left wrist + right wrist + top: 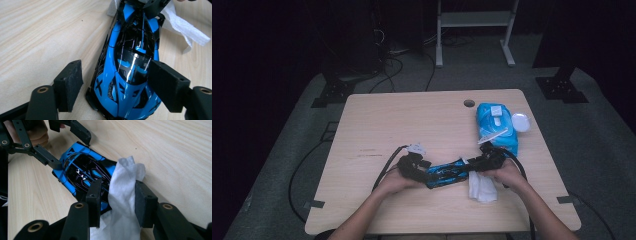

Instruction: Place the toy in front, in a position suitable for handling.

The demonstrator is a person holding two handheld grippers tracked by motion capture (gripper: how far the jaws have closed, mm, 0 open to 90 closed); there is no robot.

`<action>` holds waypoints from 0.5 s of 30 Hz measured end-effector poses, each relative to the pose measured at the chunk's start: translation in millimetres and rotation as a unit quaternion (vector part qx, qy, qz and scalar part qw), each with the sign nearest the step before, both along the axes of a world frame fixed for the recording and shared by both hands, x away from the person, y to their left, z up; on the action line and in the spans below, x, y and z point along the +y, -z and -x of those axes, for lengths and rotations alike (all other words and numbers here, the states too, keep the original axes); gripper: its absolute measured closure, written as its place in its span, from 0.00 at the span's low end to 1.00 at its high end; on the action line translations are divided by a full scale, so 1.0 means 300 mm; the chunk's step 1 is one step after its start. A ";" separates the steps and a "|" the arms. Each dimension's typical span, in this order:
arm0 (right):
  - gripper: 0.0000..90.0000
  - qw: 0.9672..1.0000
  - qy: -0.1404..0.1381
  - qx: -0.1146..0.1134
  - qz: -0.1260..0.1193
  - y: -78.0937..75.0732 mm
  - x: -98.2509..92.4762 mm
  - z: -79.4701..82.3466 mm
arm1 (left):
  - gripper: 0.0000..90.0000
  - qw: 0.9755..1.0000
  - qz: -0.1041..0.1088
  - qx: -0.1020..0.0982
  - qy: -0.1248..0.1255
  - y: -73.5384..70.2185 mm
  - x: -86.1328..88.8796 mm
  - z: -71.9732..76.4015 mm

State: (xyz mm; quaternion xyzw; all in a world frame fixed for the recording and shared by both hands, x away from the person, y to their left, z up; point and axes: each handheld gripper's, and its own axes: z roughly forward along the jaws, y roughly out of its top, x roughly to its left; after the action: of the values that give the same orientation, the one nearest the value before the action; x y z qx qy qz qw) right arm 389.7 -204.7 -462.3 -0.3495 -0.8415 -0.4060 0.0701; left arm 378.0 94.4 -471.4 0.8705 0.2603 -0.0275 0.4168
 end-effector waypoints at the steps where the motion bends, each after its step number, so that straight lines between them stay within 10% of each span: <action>1: 0.68 1.000 0.002 -0.006 -0.001 0.001 -0.001 0.006 | 0.29 1.000 -0.002 -0.001 -0.001 -0.001 0.000 0.000; 9: 0.73 0.993 0.002 -0.115 -0.001 -0.001 -0.008 0.103 | 0.21 0.999 -0.005 0.033 0.001 0.000 0.024 -0.011; 15: 0.75 0.972 -0.014 -0.232 0.029 -0.011 -0.010 0.198 | 0.27 0.995 0.032 0.082 0.036 0.009 0.045 -0.023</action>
State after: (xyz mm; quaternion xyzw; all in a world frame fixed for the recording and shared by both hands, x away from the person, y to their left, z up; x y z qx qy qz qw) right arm 330.3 -207.6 -459.0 -0.2355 -0.8510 -0.4504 -0.1319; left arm 385.0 107.9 -474.0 0.8604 0.2614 -0.1224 0.4201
